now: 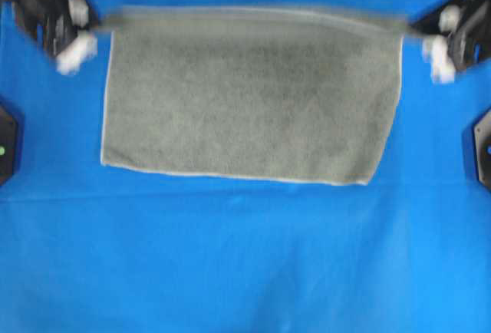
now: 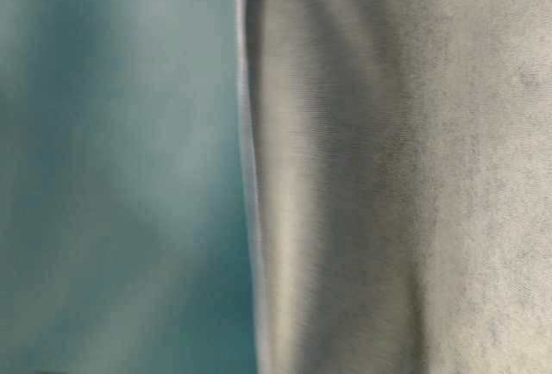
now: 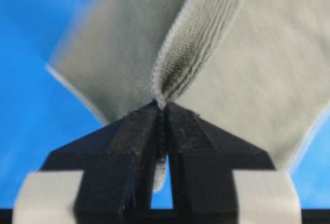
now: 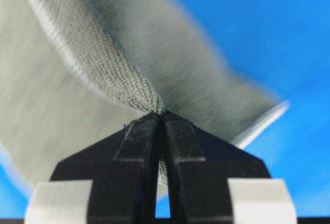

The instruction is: Fold a large towel.

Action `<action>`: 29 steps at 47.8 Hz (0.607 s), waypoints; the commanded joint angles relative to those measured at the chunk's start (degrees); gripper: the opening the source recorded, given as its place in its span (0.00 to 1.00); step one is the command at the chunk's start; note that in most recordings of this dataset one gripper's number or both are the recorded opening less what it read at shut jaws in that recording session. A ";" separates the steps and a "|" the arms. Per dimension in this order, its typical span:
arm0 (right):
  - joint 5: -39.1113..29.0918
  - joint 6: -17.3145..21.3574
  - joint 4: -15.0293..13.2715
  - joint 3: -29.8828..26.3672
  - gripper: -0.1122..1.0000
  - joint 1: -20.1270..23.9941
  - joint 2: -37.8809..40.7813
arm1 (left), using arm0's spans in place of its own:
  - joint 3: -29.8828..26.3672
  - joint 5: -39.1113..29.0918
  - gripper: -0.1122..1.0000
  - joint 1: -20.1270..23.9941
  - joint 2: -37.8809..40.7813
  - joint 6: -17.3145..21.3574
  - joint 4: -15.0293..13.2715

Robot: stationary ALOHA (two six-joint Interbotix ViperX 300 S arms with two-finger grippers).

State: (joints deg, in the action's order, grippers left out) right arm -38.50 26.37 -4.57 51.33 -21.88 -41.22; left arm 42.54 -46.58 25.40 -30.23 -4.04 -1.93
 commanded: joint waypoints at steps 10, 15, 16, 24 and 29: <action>5.62 9.05 2.72 5.62 0.11 12.30 6.24 | 12.66 14.77 0.12 -13.01 -3.08 -9.76 0.18; 8.35 11.78 2.46 7.21 0.11 14.77 10.20 | 16.17 21.27 0.12 -16.08 -1.41 -11.69 0.18; 9.49 12.13 2.46 7.56 0.11 15.29 11.51 | 16.79 22.41 0.12 -16.44 -0.97 -11.95 0.18; 14.94 12.74 2.46 8.26 0.11 17.93 17.49 | 18.63 27.60 0.12 -18.98 2.81 -12.74 0.18; 16.52 12.66 2.46 8.17 0.11 18.54 19.78 | 18.11 27.86 0.13 -20.04 4.75 -12.74 0.18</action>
State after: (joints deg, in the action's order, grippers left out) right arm -23.20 39.02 -2.02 60.12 -3.69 -22.32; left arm 61.70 -19.25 6.15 -26.28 -16.79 -1.85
